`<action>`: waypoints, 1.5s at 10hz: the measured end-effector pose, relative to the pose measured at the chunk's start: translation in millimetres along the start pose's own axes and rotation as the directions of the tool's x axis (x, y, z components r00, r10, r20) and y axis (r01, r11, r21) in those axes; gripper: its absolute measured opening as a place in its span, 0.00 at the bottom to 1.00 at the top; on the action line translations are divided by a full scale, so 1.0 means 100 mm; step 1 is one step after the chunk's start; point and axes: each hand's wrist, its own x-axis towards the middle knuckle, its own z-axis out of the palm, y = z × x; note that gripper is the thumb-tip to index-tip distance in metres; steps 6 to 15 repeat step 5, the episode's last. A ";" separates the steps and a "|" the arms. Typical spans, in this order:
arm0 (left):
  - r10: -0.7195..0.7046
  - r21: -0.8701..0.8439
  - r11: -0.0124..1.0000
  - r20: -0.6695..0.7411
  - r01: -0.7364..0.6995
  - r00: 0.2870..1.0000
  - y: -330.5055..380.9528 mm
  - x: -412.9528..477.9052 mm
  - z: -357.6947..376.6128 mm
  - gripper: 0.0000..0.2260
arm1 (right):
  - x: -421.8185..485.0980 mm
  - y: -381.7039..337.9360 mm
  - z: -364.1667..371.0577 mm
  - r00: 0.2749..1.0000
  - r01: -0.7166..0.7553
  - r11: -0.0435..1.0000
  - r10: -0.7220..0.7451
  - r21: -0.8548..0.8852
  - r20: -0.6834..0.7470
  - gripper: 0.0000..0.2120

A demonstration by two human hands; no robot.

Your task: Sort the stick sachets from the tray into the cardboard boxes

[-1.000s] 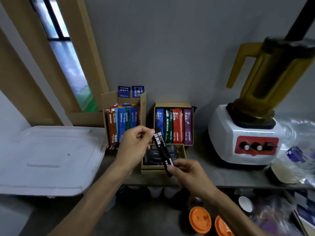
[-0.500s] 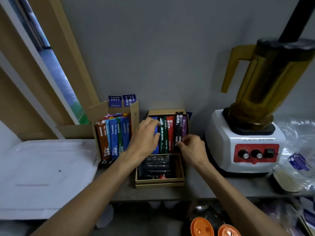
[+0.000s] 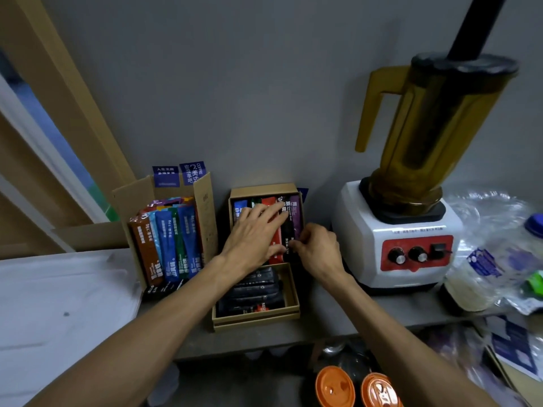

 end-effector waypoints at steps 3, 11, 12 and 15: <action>0.009 0.067 0.998 0.042 -0.011 0.999 0.04 0.04 -0.02 0.36 | 0.01 -0.01 -0.06 0.999 0.012 1.000 -0.013 0.021 0.041 0.09; -0.111 -0.158 0.983 -0.111 0.092 0.988 -0.09 -0.24 -0.19 0.31 | -0.15 -0.09 -0.10 1.000 0.019 0.999 -0.019 0.038 -0.001 0.07; -0.111 -0.158 0.983 -0.111 0.092 0.988 -0.09 -0.24 -0.19 0.31 | -0.15 -0.09 -0.10 1.000 0.019 0.999 -0.019 0.038 -0.001 0.07; -0.111 -0.158 0.983 -0.111 0.092 0.988 -0.09 -0.24 -0.19 0.31 | -0.15 -0.09 -0.10 1.000 0.019 0.999 -0.019 0.038 -0.001 0.07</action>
